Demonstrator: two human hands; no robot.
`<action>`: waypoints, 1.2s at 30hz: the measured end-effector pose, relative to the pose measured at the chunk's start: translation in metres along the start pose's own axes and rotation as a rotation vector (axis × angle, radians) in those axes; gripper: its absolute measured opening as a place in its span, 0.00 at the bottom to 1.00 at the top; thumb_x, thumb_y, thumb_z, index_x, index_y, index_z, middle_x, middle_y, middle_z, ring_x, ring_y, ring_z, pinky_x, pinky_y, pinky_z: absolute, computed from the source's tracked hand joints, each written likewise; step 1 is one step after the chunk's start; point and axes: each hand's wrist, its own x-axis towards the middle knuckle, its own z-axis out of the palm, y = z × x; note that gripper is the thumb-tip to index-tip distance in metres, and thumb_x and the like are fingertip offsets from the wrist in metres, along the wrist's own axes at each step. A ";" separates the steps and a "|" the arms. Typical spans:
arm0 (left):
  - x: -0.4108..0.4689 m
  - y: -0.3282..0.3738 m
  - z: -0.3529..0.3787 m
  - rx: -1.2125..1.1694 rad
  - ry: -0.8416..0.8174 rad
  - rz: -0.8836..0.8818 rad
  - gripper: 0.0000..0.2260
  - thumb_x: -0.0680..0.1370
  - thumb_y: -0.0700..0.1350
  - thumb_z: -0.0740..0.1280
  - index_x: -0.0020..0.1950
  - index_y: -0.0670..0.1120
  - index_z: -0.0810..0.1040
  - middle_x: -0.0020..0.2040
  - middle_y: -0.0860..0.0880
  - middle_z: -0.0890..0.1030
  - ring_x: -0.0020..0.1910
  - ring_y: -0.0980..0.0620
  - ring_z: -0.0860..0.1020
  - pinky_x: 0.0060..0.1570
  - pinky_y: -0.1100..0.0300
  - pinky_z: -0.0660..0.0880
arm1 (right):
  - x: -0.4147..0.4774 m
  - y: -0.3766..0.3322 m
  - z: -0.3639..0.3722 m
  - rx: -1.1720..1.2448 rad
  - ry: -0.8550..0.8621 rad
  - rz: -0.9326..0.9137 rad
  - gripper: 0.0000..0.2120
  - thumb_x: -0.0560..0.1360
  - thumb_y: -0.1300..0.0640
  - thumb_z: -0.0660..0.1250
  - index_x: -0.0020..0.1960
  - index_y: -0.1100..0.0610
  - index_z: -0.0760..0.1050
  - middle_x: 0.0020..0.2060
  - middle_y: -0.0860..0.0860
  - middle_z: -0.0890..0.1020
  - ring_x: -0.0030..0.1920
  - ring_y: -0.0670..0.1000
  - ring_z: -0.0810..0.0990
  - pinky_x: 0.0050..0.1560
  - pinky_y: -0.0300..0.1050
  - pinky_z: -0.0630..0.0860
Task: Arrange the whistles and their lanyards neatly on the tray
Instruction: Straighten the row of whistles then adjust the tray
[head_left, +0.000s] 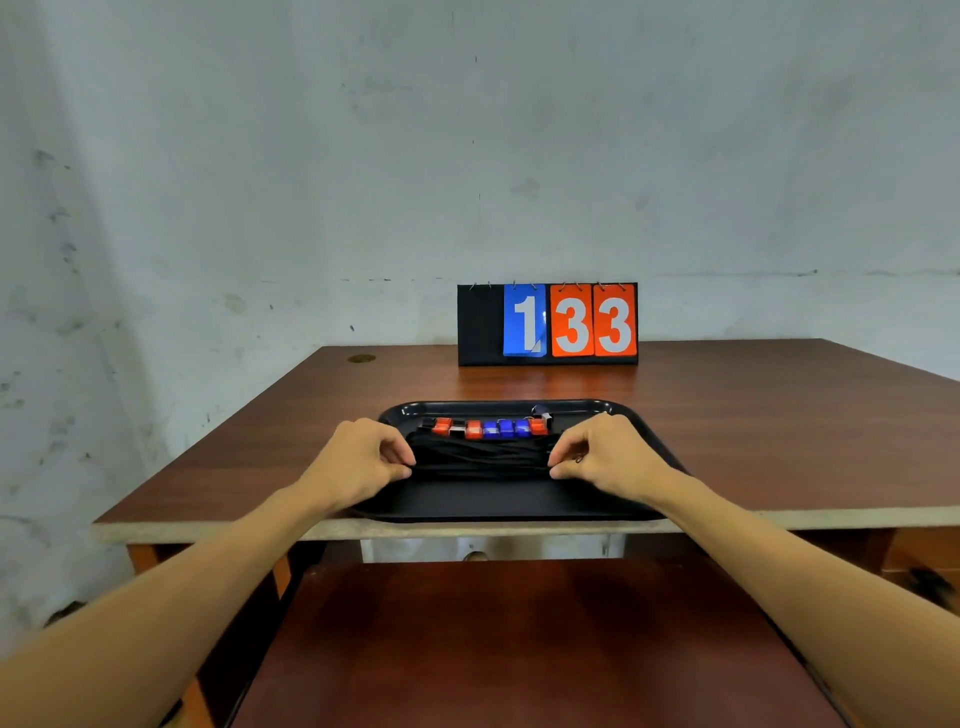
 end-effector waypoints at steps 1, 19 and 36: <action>0.001 0.001 0.001 0.011 0.010 -0.005 0.07 0.71 0.39 0.75 0.39 0.51 0.81 0.38 0.54 0.82 0.38 0.62 0.79 0.35 0.75 0.70 | 0.001 0.000 0.002 -0.025 0.018 0.001 0.04 0.70 0.58 0.75 0.45 0.54 0.84 0.39 0.44 0.82 0.41 0.40 0.79 0.42 0.28 0.71; 0.028 0.062 -0.007 0.032 -0.231 0.102 0.17 0.72 0.52 0.73 0.59 0.57 0.75 0.59 0.51 0.69 0.62 0.50 0.65 0.65 0.49 0.65 | 0.010 0.004 -0.032 -0.042 0.057 -0.006 0.15 0.76 0.44 0.63 0.49 0.54 0.82 0.42 0.46 0.80 0.43 0.42 0.76 0.41 0.32 0.67; 0.114 0.079 0.032 -0.024 -0.201 0.223 0.07 0.78 0.43 0.65 0.54 0.51 0.78 0.52 0.55 0.77 0.53 0.58 0.75 0.53 0.67 0.68 | 0.105 0.042 -0.017 -0.207 -0.280 -0.125 0.18 0.79 0.56 0.63 0.68 0.53 0.71 0.67 0.51 0.74 0.66 0.50 0.71 0.66 0.45 0.67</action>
